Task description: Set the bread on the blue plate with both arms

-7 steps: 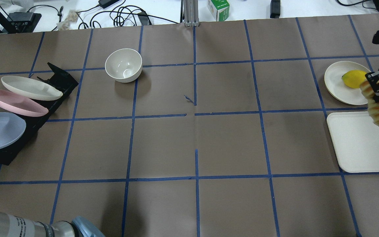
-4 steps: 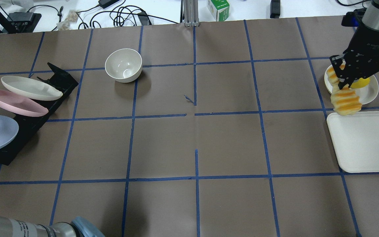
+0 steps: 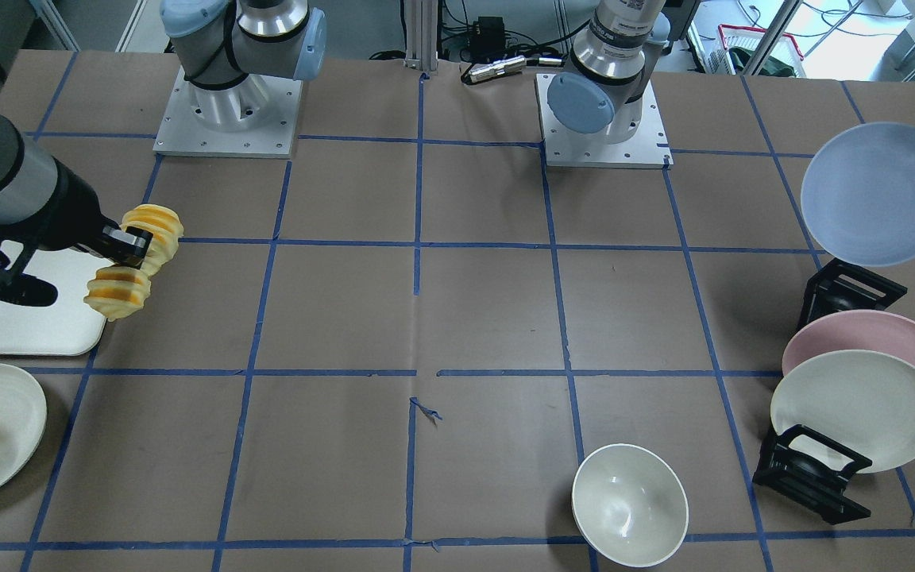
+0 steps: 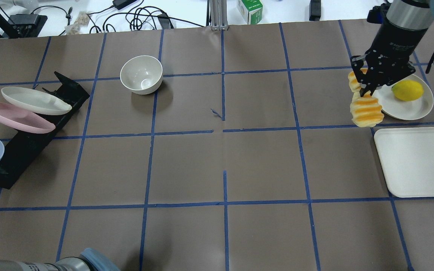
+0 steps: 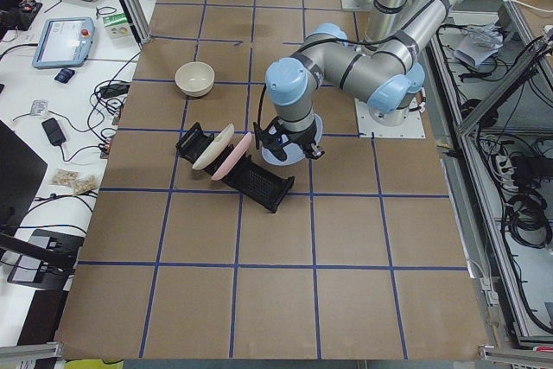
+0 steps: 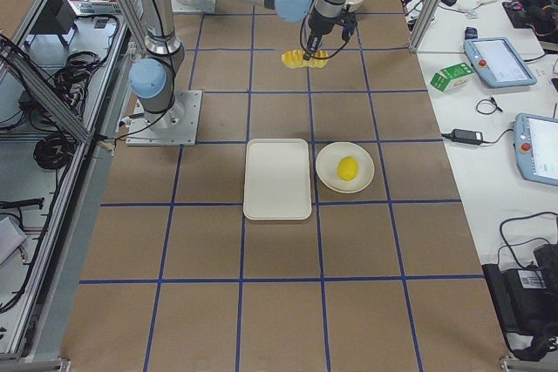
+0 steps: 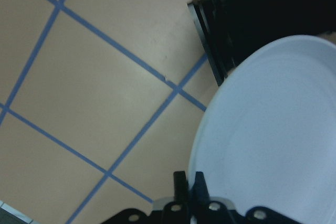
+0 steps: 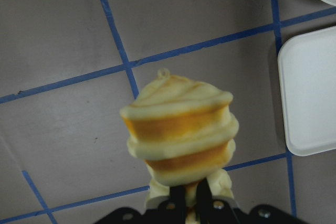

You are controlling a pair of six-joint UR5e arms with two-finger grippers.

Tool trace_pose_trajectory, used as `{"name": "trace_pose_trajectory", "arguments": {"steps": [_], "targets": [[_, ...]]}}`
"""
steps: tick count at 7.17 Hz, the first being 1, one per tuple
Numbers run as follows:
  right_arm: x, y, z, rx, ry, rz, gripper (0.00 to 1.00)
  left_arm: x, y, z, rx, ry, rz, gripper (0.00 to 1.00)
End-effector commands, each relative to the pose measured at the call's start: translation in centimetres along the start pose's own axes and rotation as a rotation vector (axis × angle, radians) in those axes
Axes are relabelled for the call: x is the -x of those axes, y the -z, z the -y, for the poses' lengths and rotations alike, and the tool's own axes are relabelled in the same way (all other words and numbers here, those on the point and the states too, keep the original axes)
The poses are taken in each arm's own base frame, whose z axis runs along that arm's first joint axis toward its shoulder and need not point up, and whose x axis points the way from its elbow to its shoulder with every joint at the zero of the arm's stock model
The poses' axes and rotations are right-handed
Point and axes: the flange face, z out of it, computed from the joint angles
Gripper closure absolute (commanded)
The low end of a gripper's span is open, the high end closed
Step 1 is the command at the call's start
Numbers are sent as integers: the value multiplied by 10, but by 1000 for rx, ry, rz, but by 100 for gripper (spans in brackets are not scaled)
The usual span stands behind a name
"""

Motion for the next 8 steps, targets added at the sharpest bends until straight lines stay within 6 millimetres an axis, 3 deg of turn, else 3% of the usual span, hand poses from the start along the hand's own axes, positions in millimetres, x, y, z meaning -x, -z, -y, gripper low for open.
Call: {"name": "trace_pose_trajectory", "arguments": {"steps": [1, 2, 4, 5, 6, 7, 8], "targets": [[49, -2, -12, -7, -12, -14, 100, -104, -6, -44, 39, -148, -80, 100], [69, -9, -16, 7, -48, 11, 100, -160, -28, -62, 66, -238, -81, 100], [84, -16, -19, 16, -53, 7, 100, -249, -69, -78, 27, -388, -177, 100], [100, -21, -22, 13, -39, 3, 100, -305, -96, -105, -51, -496, -186, 100], [128, -30, -26, -15, -20, 3, 100, -346, -137, -137, -82, -470, -205, 100], [155, -40, -26, -50, -25, 10, 100, -382, -171, -170, -92, -411, -308, 100], [168, -46, -30, -50, -20, 6, 100, -409, -195, -195, -146, -388, -353, 100]]}}
